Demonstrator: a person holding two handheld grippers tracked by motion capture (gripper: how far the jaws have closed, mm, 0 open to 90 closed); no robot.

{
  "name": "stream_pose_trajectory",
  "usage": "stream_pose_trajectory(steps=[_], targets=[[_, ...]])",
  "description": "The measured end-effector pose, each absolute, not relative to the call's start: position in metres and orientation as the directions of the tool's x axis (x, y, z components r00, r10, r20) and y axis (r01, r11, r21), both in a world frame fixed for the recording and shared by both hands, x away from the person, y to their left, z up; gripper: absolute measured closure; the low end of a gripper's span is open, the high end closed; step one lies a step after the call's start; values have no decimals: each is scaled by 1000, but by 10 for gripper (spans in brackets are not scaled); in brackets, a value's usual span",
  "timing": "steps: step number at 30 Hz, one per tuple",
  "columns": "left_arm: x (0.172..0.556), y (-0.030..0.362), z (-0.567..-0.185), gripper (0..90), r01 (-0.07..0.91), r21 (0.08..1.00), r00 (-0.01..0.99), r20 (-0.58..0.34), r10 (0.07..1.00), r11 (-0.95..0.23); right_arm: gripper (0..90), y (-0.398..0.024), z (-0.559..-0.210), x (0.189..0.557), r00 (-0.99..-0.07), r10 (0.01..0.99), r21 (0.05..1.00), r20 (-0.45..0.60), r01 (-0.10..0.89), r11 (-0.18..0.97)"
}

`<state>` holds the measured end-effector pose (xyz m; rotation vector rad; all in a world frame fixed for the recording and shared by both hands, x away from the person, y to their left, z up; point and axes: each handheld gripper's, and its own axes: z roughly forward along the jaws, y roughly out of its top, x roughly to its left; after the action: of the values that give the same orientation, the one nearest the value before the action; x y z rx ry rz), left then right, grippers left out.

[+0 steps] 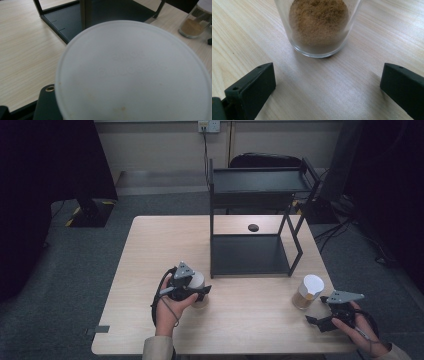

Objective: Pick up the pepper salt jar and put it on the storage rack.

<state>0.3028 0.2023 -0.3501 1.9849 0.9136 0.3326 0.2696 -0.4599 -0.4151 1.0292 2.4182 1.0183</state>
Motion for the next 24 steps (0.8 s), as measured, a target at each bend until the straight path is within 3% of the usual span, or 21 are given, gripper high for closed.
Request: stream_pose_trajectory(steps=[24], targets=[[333,162,-335,347,452,815,739,-112,664,-364,0,-460,-415,270,-689,725,720,-16,495,487]])
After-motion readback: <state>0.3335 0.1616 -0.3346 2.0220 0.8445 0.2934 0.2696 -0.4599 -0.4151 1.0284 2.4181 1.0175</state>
